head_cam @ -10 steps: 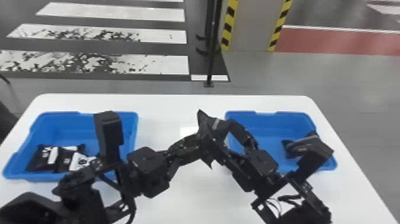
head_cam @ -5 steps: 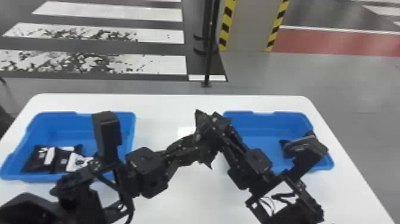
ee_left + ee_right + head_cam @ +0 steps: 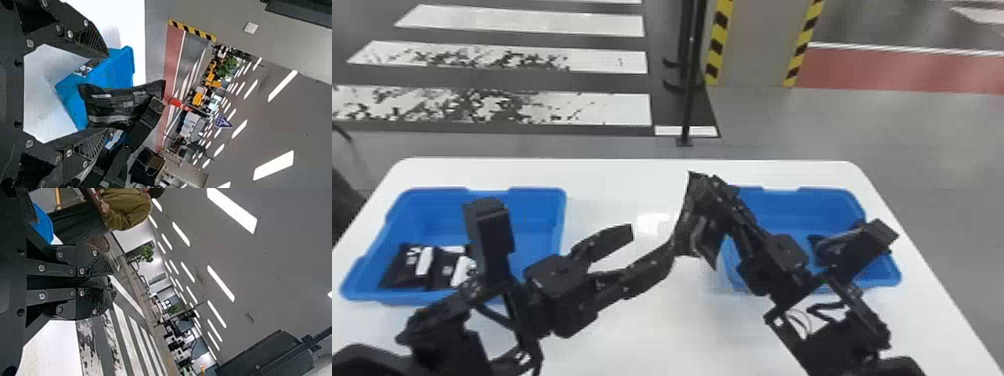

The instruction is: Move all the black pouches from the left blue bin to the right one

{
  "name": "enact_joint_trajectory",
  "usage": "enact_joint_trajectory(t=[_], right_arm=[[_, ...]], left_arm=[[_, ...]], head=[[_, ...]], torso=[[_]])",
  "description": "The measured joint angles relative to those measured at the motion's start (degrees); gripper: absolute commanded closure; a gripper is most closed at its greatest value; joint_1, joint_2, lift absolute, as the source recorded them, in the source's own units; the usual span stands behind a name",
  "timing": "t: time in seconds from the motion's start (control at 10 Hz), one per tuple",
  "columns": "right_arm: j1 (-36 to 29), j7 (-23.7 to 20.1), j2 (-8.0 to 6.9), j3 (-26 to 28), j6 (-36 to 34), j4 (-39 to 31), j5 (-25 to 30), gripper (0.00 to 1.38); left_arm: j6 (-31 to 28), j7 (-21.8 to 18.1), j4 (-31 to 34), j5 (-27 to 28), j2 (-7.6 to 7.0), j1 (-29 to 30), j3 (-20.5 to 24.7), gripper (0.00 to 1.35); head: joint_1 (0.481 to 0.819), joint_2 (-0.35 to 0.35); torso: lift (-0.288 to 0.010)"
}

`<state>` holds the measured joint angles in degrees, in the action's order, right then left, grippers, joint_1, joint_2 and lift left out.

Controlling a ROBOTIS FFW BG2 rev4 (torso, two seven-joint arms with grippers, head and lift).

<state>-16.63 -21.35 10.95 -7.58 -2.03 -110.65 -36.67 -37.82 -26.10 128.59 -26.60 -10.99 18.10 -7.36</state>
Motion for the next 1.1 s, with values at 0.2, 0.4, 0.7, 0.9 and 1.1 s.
enact_joint_trajectory(t=[0.2, 0.4, 0.7, 0.9, 1.1], right_arm=[[5.77, 0.54, -0.19, 4.68, 0.66, 8.59, 1.69, 1.28], [11.55, 1.02, -0.23, 10.73, 0.91, 18.37, 7.79, 1.16], [13.07, 1.14, -0.53, 19.05, 0.91, 25.27, 16.36, 0.13], [7.83, 2.35, -2.24, 21.71, 1.17, 19.17, 20.52, 0.12], [-2.48, 3.73, -4.18, 21.09, 2.51, 6.25, 25.28, 0.13]], left_arm=[[0.07, 0.0, 3.35, 0.87, 1.0, 3.71, 4.28, 0.16], [-0.35, 0.0, 5.67, 2.09, 1.63, 5.81, 7.4, 0.16], [-0.78, 0.36, 5.91, 4.6, 1.67, 5.9, 9.95, 0.16], [-1.77, 0.35, 5.91, 6.84, 1.66, 5.85, 12.54, 0.16], [-4.58, 0.44, 5.89, 10.66, 1.46, 4.71, 15.42, 0.16]], head=[[0.695, -0.13], [0.695, -0.174], [0.695, -0.247], [0.695, -0.244], [0.695, -0.178]], torso=[[-0.14], [-0.14], [-0.14], [-0.14], [-0.14]])
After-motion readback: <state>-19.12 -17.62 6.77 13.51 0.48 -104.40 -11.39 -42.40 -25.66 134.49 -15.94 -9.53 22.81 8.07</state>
